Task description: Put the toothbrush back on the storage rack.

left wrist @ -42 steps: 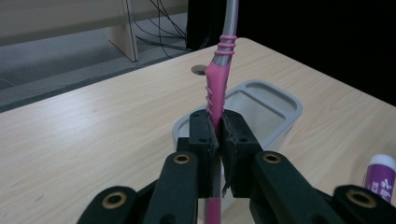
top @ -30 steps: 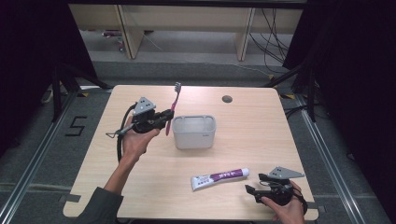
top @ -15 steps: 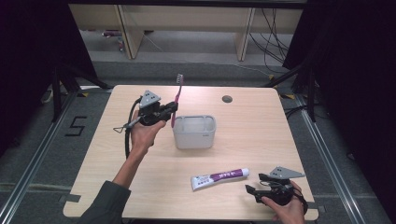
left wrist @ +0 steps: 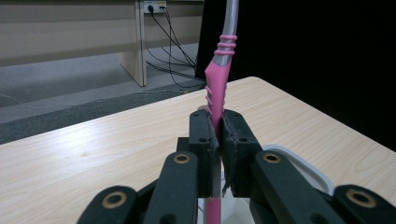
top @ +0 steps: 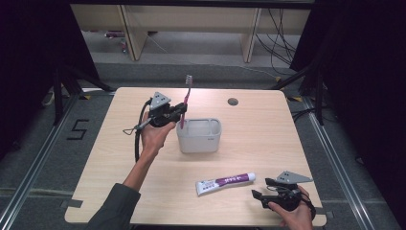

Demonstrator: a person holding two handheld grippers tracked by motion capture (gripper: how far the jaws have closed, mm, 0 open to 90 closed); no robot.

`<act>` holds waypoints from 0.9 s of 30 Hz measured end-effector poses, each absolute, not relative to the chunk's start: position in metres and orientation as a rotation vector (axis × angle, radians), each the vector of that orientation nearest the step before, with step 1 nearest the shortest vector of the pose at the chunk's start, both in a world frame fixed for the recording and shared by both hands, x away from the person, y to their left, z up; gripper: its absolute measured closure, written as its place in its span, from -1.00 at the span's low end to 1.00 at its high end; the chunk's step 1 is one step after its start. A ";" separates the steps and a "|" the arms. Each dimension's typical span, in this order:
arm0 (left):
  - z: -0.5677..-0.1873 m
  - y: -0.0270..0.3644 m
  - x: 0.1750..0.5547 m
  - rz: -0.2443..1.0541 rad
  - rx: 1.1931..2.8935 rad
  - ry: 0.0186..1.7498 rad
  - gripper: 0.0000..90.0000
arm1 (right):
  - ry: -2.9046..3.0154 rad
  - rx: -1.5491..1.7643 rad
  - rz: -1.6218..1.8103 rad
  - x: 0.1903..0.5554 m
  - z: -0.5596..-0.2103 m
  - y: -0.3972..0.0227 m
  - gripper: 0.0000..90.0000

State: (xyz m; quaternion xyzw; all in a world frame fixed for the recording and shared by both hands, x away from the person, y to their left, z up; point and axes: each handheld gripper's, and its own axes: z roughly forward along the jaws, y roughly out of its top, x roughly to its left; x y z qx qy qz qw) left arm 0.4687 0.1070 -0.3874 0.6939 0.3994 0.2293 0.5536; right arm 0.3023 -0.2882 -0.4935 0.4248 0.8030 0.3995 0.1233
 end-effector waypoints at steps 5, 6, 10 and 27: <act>-0.392 0.105 0.471 0.539 1.637 0.949 0.84 | 2.343 1.239 1.167 0.302 -0.494 -0.288 -0.42; -0.397 0.106 0.472 0.534 1.629 0.962 0.84 | 2.343 1.239 1.168 0.302 -0.494 -0.288 -0.42; -0.405 0.107 0.474 0.531 1.627 0.979 0.84 | 2.340 1.243 1.174 0.302 -0.494 -0.288 -0.42; -0.426 0.110 0.476 0.536 1.630 0.996 0.84 | 2.353 1.235 1.163 0.302 -0.494 -0.288 -0.42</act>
